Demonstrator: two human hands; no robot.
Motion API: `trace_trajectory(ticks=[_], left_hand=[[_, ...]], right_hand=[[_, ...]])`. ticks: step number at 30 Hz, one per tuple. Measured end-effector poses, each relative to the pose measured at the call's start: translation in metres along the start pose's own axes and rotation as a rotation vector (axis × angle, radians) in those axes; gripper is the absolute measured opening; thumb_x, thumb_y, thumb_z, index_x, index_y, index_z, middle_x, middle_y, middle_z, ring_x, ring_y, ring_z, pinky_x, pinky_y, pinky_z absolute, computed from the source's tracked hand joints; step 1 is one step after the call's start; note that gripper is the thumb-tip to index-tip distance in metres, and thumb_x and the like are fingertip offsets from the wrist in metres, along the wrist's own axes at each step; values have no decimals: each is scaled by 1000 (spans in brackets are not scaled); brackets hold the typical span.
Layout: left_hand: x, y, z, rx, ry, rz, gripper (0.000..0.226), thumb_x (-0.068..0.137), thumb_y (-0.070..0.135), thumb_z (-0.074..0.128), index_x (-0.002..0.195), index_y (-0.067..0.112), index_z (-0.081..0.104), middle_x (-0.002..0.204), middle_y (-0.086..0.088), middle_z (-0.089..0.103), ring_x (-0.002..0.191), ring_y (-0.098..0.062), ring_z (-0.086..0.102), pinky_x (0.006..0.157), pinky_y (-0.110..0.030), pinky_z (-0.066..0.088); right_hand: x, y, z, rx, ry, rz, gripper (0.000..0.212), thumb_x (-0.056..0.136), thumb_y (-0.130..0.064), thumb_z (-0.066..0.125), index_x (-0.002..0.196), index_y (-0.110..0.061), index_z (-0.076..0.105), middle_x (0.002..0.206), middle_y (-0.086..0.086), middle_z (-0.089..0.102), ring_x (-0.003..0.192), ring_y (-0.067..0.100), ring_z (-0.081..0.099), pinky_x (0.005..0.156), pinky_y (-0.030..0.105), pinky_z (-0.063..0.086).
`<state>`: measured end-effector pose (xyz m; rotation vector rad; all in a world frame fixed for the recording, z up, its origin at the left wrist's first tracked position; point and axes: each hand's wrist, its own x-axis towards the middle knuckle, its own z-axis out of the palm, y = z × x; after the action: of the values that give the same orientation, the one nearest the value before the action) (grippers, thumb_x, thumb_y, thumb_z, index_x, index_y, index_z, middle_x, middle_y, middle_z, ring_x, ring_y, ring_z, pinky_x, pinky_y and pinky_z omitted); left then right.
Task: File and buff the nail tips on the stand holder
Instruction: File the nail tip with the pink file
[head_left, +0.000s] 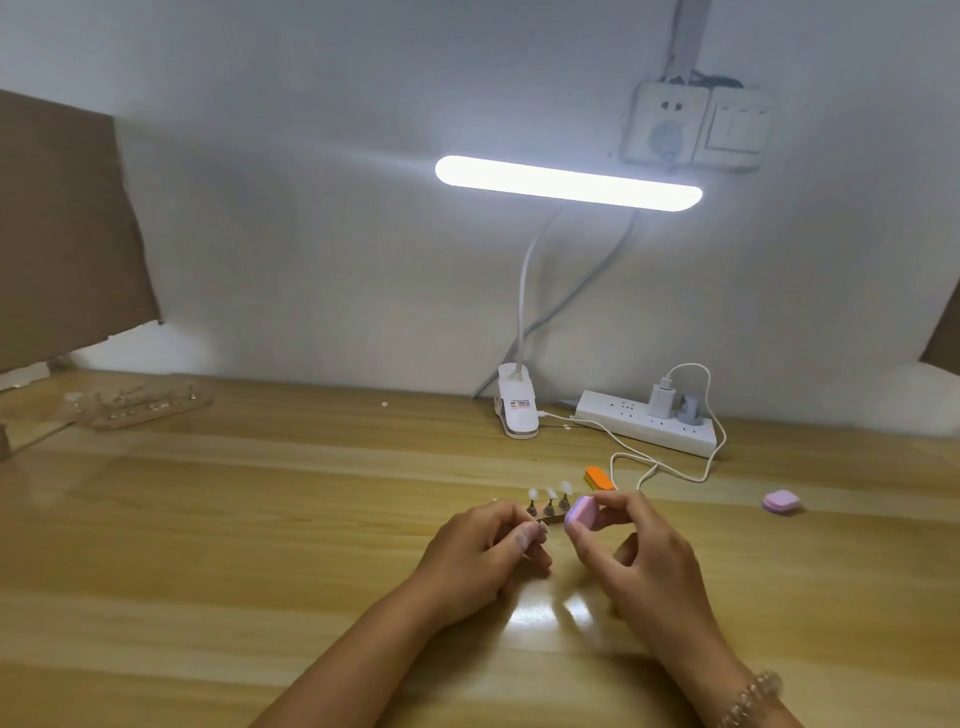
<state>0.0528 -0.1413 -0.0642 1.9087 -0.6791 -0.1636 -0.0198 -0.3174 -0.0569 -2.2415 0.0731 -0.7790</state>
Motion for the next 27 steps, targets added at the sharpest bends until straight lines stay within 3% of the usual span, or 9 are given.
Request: trace_trajectory(ticks=[4,7,11,13,17,20,25,27], left_hand=[[2,-3,-2,128,25,49,17,101,20,52,95,21,68,78,15,64,60,-1,55,73,-41,51],[1,-2,-2,124,5,55,16,100,23,54,96,27,69,80,18,65,59,4,54,70,-37,49],[-1,0,-1,51,-6,38,13,100,25,54,97,26,67,90,15,75,78,-13,70,68,-39,52],[-2,1,-1,34,-10,42,13,100,27,52,96,28,64,92,13,75,86,-10,70,70,-39,52],[-1,-1,-2,82,-6,74,14,95,32,48,93,31,63,87,14,69,71,-4,62,71,-42,51],[-2,1,0,20,-8,64,18,102,22,50,92,33,61,95,12,74,88,0,70,67,-33,48],[-1,0,-2,50,17,77,16,91,31,48,96,31,64,92,8,73,72,-11,64,75,-43,54],[-1,-2,-2,20,22,91,13,94,26,53,94,29,65,91,9,73,69,-6,61,74,-43,53]], right_hand=[[-8,-8,7,-122,-126,-128,32,78,-39,74,106,-40,59,96,-25,63,59,-1,54,60,28,50],[-4,-6,7,-113,-108,-82,31,78,-43,73,106,-40,60,93,-27,63,59,4,57,62,28,50],[-1,-3,4,-116,-28,-55,25,79,-43,73,100,-39,60,87,-24,63,63,6,59,62,31,50],[-2,-3,4,-113,-6,-67,26,79,-43,74,101,-40,61,88,-24,62,60,7,58,60,30,51],[-6,-9,5,-201,-100,-134,30,78,-50,72,105,-45,57,93,-26,60,62,0,56,58,24,49],[0,-4,2,-147,-16,-48,25,80,-45,73,99,-41,58,89,-25,62,62,4,60,61,27,49],[-8,-11,5,-204,-118,-138,33,78,-50,71,107,-40,58,95,-26,62,63,2,59,62,31,52],[-5,-8,4,-192,-86,-100,32,80,-50,70,108,-40,59,94,-26,61,64,3,60,64,30,52]])
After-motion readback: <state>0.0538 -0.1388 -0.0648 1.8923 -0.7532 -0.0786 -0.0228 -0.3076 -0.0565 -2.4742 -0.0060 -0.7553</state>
